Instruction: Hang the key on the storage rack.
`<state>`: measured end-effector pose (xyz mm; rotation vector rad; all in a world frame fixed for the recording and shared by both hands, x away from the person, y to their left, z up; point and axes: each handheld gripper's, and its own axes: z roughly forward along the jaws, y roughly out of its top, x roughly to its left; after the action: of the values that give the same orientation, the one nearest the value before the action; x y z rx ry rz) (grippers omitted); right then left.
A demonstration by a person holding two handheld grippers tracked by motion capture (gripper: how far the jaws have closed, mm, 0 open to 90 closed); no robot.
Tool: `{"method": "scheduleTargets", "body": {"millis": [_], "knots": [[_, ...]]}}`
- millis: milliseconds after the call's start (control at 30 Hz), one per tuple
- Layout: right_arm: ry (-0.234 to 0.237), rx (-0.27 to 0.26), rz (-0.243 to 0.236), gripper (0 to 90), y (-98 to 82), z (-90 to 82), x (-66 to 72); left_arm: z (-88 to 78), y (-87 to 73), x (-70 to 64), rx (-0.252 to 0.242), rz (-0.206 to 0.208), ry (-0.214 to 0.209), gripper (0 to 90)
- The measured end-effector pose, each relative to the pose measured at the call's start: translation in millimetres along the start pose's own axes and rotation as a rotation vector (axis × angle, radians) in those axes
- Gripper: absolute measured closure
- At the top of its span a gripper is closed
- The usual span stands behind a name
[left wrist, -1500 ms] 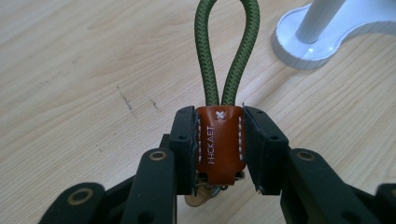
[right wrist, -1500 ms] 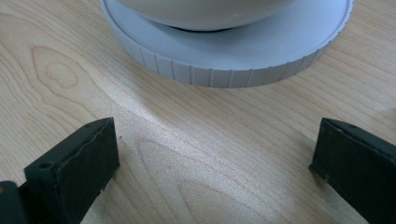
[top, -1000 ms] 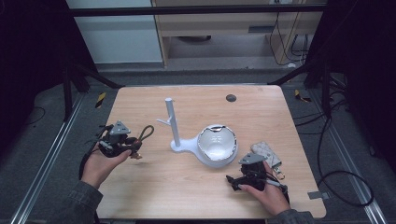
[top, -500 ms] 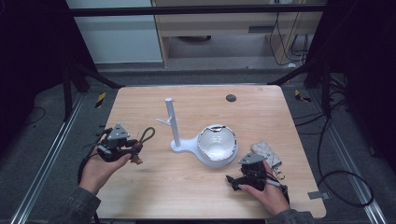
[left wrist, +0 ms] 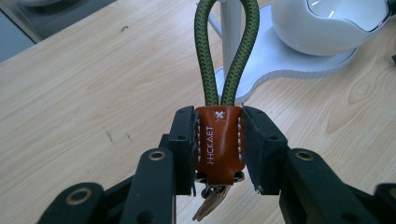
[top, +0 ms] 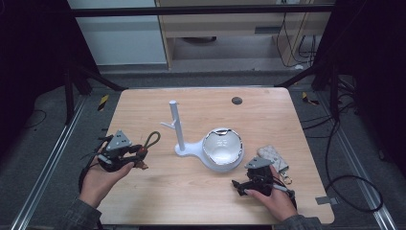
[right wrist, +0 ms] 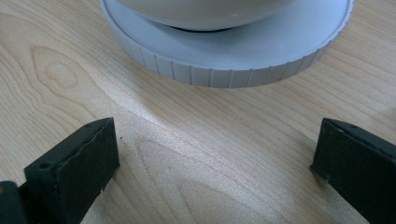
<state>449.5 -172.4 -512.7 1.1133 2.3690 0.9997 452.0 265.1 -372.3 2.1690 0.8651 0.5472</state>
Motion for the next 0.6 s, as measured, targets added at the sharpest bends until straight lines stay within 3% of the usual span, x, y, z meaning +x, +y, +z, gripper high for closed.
{"method": "scheduleTargets", "body": {"millis": [300,600], "knots": [[0.0,-0.001,0.005,0.2,0.2,0.1,0.3,-5.4,0.8,-6.9,-0.047,-0.005,-0.005,65.7],[0.0,-0.001,0.006,0.2,0.2,0.1,0.3,-6.0,1.1,-10.9,-0.062,-0.004,-0.013,65.7]]}}
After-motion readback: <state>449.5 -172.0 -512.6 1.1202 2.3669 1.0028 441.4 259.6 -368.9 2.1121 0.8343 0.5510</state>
